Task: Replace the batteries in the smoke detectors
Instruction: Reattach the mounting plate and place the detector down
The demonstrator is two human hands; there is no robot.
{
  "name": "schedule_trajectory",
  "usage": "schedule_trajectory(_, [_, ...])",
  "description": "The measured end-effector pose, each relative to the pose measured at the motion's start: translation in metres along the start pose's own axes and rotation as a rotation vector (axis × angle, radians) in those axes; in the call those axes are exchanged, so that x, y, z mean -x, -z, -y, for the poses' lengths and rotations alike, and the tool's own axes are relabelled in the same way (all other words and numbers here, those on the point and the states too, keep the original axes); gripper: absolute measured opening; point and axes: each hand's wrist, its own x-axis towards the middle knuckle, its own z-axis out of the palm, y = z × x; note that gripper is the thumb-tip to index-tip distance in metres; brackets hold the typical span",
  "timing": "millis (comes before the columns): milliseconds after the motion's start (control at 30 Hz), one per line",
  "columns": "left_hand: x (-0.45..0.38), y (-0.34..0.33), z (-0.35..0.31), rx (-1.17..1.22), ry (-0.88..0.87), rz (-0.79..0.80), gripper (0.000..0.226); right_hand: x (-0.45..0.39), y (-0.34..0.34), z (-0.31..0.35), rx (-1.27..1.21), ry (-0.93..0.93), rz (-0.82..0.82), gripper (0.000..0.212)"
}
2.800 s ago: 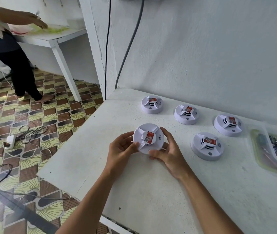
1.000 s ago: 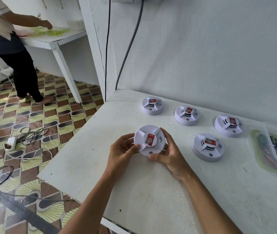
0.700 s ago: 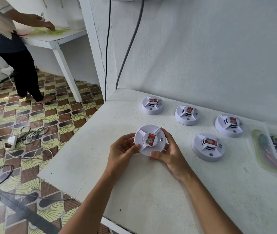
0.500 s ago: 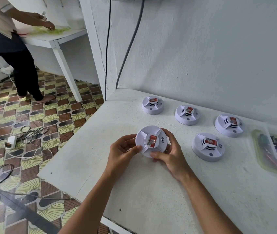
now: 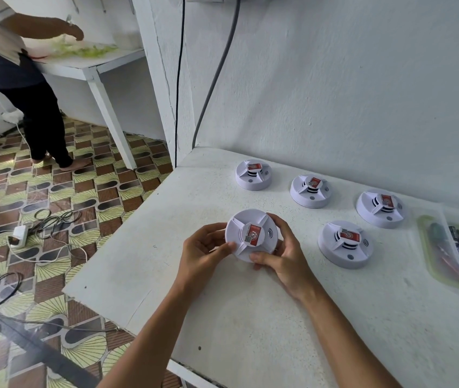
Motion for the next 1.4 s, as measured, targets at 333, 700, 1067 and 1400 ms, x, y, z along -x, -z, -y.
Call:
schedule_trajectory(333, [-0.0005, 0.0008, 0.0001, -0.003, 0.017, -0.001, 0.039, -0.0007, -0.0006, -0.0016, -0.044, -0.007, 0.005, 0.071])
schedule_trajectory(700, [-0.0012, 0.0005, -0.0006, 0.036, 0.02, -0.022, 0.038, -0.0052, 0.0071, -0.0001, -0.295, -0.159, 0.108, 0.078])
schedule_trajectory(1067, [-0.0008, -0.0002, -0.001, 0.021, 0.01, -0.021, 0.037, -0.0029, 0.0019, -0.0024, -0.137, -0.086, 0.012, 0.072])
schedule_trajectory(1400, [0.0004, -0.0012, -0.0025, 0.032, 0.018, -0.007, 0.038, 0.0006, -0.0012, -0.0005, -0.045, -0.024, -0.034, 0.068])
